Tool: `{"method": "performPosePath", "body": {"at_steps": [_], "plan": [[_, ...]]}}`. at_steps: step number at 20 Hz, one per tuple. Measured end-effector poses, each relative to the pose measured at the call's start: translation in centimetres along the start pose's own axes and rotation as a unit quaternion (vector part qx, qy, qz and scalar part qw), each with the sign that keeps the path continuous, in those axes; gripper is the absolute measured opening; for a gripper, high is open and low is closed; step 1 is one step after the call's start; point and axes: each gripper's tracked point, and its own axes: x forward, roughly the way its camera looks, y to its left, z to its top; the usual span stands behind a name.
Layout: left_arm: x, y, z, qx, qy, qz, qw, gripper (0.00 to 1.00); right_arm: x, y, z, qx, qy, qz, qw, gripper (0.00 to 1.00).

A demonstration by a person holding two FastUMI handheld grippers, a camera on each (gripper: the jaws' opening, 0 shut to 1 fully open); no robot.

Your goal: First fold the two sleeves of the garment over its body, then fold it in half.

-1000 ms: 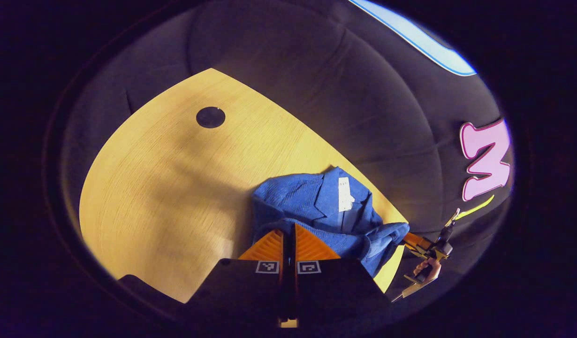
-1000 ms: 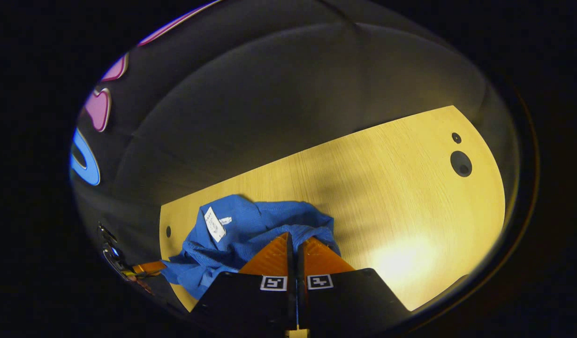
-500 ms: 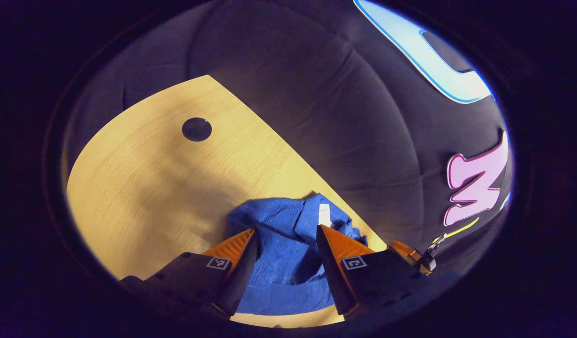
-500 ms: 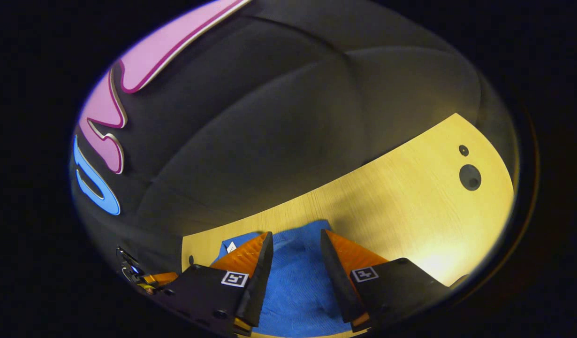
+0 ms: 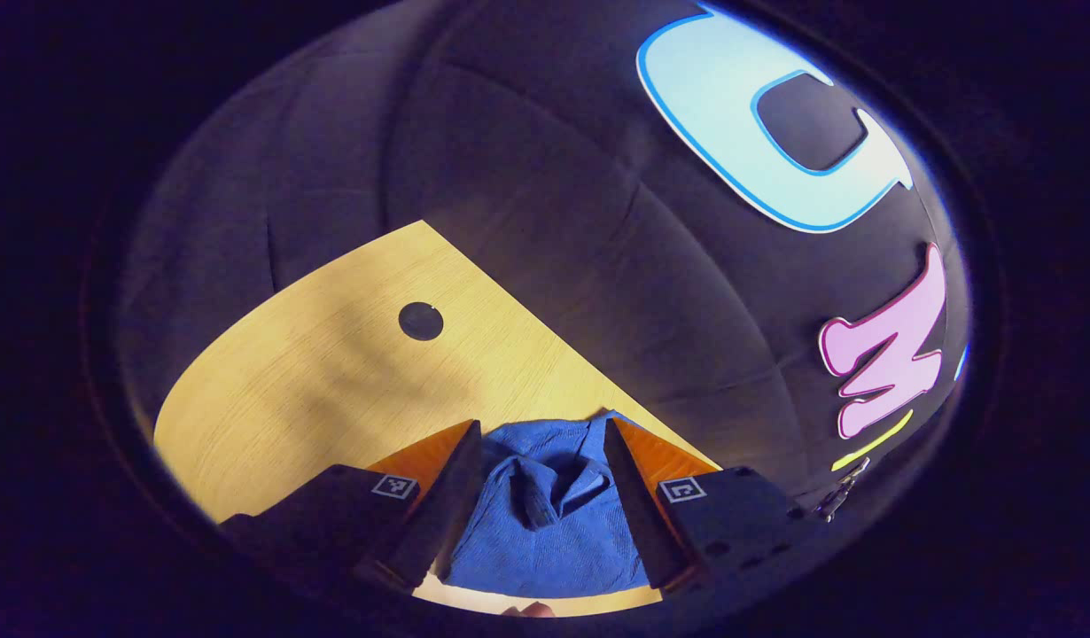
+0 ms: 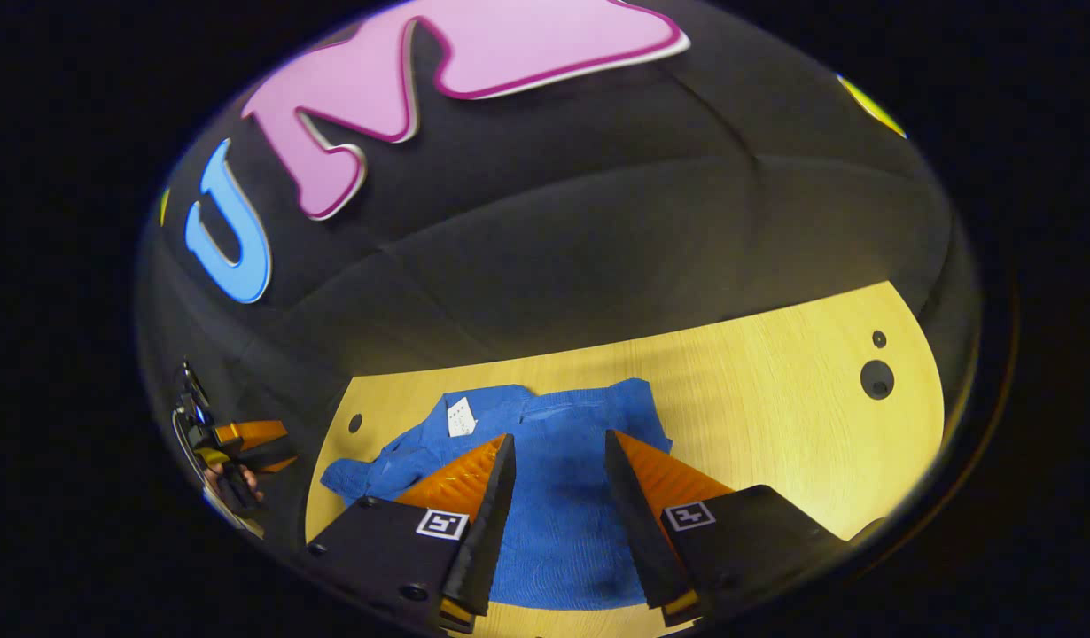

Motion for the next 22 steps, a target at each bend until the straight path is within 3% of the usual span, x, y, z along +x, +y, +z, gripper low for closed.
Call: {"method": "performPosePath", "body": {"at_steps": [3, 5, 7, 8, 9, 11, 14, 15, 17, 18, 20, 22], "plan": [[-2.8, -3.2, -2.0, 0.015, 0.003, -0.045, 0.999, 0.83, -2.1, 2.3, -1.1, -0.033, 0.005, 0.019, 0.999, 0.66], [-4.9, -4.3, -3.9, 0.056, -0.006, -0.043, 0.997, 0.84, -4.5, 3.3, -1.3, -0.078, -0.015, 0.022, 0.997, 0.66], [-7.6, -5.6, -6.2, 0.128, -0.027, -0.025, 0.991, 0.84, -7.5, 4.3, -1.4, -0.12, -0.042, 0.023, 0.992, 0.66], [-8.9, -6.1, -7.2, 0.174, -0.043, -0.007, 0.984, 0.84, -9.3, 4.8, -1.2, -0.136, -0.059, 0.023, 0.989, 0.56], [-10.0, -6.9, -8.3, 0.219, -0.062, 0.007, 0.974, 0.84, -11.1, 5.5, -1.1, -0.15, -0.078, 0.024, 0.985, 0.7], [-12.6, -10.0, -10.3, 0.276, -0.105, 0.007, 0.955, 0.84, -15.2, 6.9, -0.3, -0.162, -0.121, 0.024, 0.979, 0.7], [-17.1, -13.6, -13.4, 0.305, -0.168, 0.026, 0.937, 0.85, -22.5, 8.7, 0.6, -0.151, -0.193, 0.014, 0.969, 0.74], [-18.9, -15.0, -13.6, 0.31, -0.202, 0.03, 0.929, 0.85, -25.7, 9.4, 0.7, -0.143, -0.222, 0.007, 0.964, 0.75], [-22.8, -16.4, -13.1, 0.322, -0.257, 0.034, 0.91, 0.85, -30.9, 10.1, 0.4, -0.137, -0.266, -0.01, 0.954, 1.0], [-25.1, -17.0, -13.3, 0.337, -0.285, 0.042, 0.896, 0.85, -33.5, 10.5, -0.7, -0.136, -0.278, -0.018, 0.951, 0.97], [-29.6, -18.5, -13.0, 0.381, -0.35, 0.051, 0.854, 0.84, -38.1, 11.8, -2.8, -0.12, -0.295, -0.019, 0.948, 0.97], [-34.3, -18.5, -14.4, 0.411, -0.379, 0.062, 0.827, 0.81, -41.7, 13.7, -3.8, -0.112, -0.329, -0.004, 0.938, 0.98]]}}
